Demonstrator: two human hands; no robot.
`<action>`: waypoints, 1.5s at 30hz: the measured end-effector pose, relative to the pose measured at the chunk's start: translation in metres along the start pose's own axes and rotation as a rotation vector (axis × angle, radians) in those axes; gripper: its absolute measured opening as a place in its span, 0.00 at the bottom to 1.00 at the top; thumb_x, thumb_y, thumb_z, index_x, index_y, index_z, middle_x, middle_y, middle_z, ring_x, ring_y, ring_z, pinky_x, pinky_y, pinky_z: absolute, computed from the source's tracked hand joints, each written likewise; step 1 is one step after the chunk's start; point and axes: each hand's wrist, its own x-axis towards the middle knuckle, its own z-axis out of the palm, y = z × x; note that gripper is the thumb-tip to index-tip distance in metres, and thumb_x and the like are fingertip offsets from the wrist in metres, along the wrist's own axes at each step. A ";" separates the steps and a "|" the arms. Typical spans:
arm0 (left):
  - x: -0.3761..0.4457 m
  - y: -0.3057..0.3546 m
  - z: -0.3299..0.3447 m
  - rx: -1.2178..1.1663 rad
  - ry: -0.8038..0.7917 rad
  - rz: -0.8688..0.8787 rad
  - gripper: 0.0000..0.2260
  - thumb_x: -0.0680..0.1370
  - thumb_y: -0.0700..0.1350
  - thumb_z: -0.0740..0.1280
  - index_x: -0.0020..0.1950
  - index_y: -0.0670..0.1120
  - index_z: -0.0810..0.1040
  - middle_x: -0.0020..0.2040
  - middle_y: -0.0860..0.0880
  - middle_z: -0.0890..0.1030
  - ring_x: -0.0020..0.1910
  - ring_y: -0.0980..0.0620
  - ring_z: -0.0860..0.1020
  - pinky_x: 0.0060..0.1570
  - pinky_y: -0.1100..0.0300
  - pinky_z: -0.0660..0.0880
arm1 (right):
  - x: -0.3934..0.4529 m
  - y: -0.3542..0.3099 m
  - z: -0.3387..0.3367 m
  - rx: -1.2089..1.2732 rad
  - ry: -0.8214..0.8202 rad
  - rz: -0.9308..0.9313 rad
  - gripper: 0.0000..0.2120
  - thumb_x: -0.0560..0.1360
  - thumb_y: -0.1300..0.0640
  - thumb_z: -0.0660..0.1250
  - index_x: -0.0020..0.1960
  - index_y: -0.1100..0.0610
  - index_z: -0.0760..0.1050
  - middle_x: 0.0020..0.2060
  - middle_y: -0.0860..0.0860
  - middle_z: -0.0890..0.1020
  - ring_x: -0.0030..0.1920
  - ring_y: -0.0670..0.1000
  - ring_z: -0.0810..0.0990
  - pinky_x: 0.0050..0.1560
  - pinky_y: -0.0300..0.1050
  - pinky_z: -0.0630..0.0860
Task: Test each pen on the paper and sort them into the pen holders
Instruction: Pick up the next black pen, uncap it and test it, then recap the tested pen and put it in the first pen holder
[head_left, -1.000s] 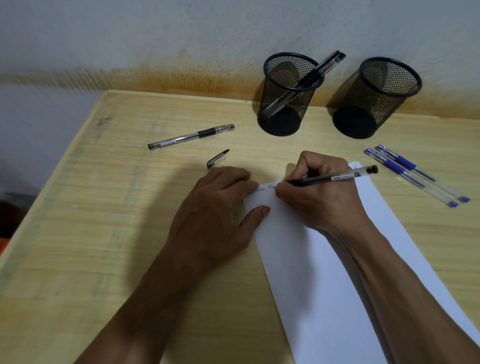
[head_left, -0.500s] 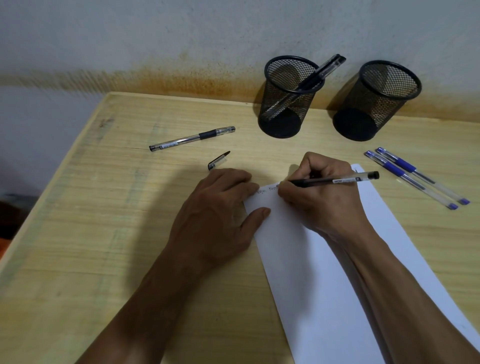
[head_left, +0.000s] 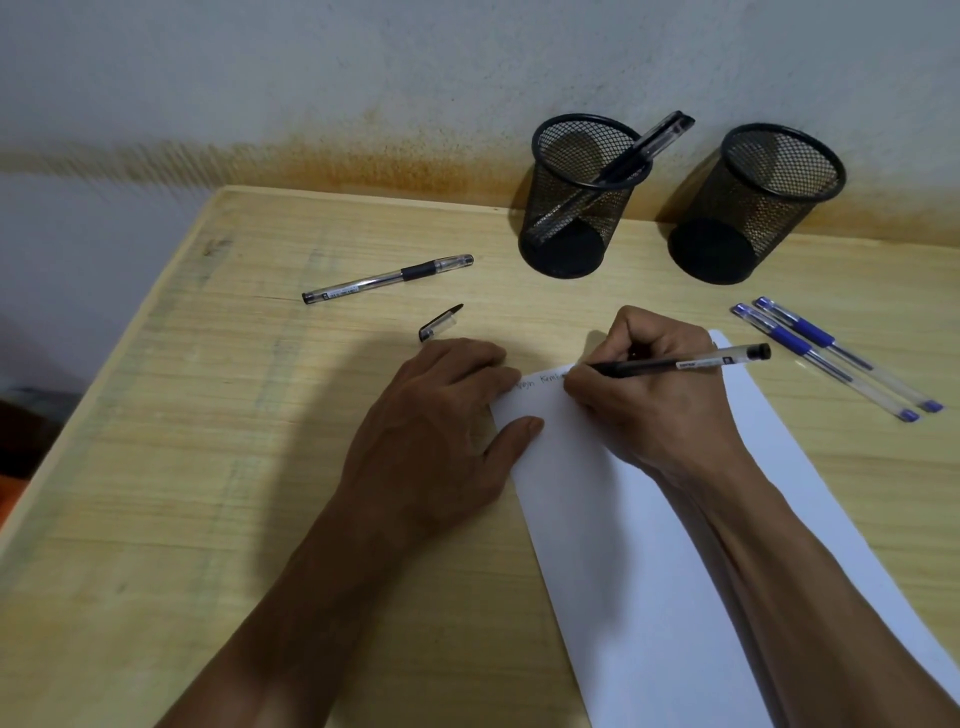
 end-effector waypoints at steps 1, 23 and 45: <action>0.000 0.000 0.000 0.001 0.001 -0.001 0.24 0.75 0.60 0.63 0.61 0.45 0.81 0.61 0.47 0.80 0.62 0.49 0.76 0.61 0.49 0.75 | 0.000 0.000 0.000 -0.006 0.002 -0.001 0.10 0.67 0.71 0.74 0.34 0.67 0.73 0.29 0.62 0.77 0.30 0.51 0.73 0.31 0.46 0.70; 0.000 -0.001 0.003 -0.004 0.067 0.032 0.23 0.74 0.59 0.65 0.60 0.45 0.81 0.60 0.48 0.80 0.61 0.50 0.76 0.60 0.49 0.76 | 0.002 0.001 0.002 -0.039 0.036 0.032 0.09 0.66 0.68 0.73 0.33 0.64 0.73 0.30 0.61 0.79 0.30 0.53 0.74 0.31 0.49 0.72; 0.020 0.005 -0.009 0.237 0.285 -0.381 0.07 0.79 0.45 0.66 0.46 0.47 0.83 0.49 0.48 0.80 0.53 0.43 0.74 0.50 0.49 0.70 | -0.011 -0.008 -0.014 0.291 0.060 0.116 0.05 0.69 0.62 0.75 0.40 0.54 0.80 0.34 0.55 0.85 0.35 0.54 0.82 0.38 0.54 0.82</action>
